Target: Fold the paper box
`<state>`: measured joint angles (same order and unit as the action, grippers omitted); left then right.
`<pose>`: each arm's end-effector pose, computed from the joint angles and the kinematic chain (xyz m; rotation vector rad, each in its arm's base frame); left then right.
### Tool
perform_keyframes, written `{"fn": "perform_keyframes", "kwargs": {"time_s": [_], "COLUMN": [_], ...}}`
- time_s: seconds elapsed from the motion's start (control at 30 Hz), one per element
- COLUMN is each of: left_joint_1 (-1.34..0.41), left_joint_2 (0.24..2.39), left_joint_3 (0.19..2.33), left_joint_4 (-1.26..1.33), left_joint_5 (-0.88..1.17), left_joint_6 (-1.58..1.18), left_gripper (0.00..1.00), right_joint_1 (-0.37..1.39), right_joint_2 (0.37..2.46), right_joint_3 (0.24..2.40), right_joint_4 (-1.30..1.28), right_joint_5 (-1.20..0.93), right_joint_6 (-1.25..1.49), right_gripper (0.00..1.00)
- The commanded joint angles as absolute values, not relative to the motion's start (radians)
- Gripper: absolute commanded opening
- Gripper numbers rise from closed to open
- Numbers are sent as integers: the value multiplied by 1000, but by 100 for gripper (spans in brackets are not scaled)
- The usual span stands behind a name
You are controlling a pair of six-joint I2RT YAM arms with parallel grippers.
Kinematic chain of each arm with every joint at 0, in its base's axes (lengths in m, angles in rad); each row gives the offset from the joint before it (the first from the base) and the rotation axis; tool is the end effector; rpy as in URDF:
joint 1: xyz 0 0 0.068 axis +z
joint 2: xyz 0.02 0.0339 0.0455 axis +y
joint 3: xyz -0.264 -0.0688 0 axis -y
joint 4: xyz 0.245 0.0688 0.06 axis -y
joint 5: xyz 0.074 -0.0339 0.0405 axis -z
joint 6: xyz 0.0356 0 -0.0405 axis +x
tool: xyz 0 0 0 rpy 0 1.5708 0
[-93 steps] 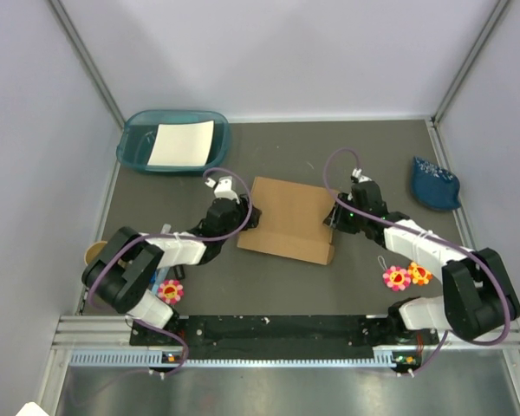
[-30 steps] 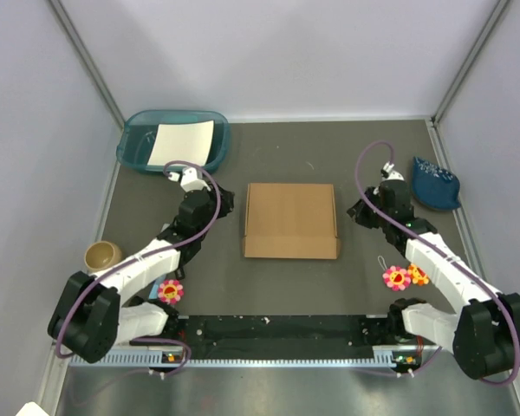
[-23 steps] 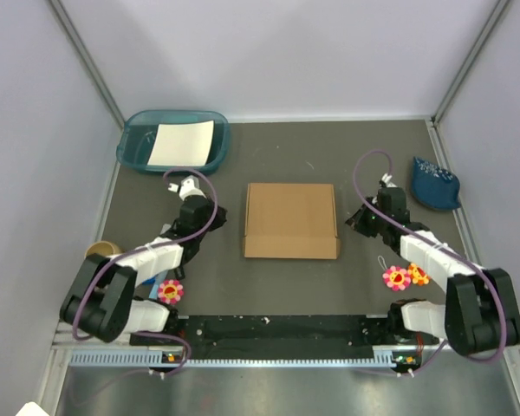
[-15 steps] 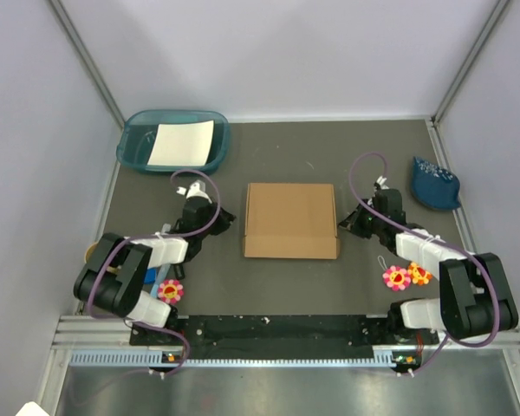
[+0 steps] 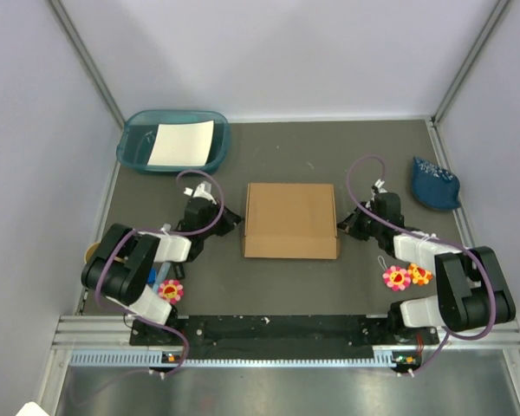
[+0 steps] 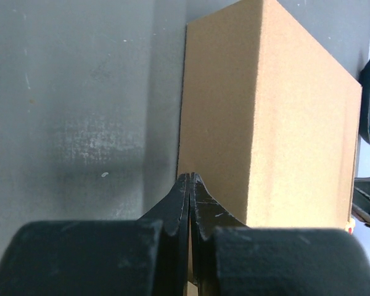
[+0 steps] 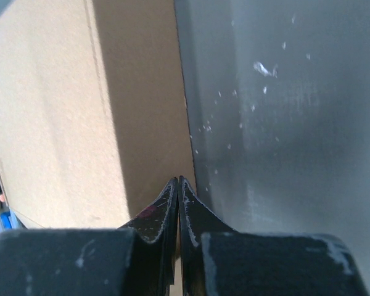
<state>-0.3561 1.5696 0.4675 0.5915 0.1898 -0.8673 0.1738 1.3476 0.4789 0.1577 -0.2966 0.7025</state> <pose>0.2591 -0.1035 0.1328 -0.4392 2.1681 -0.9154 0.2419 0.0530 0.1521 0.4620 2.3274 0.7808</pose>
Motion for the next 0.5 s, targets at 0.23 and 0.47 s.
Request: {"fn": "perform_keyframes", "kwargs": {"time_s": [0.23, 0.47], "left_joint_1": [-354, -359], "left_joint_2": [1575, 1568], "left_joint_3": [451, 403], "left_joint_4": [739, 738], "left_joint_5": [291, 273], "left_joint_6": [-907, -902], "left_gripper": [0, 0], "right_joint_1": [169, 169], "right_joint_2": [1313, 1290], "right_joint_3": [434, 434], "right_joint_4": [244, 230], "right_joint_5": [-322, -298], "right_joint_6": [712, 707], "right_gripper": [0, 0]}}
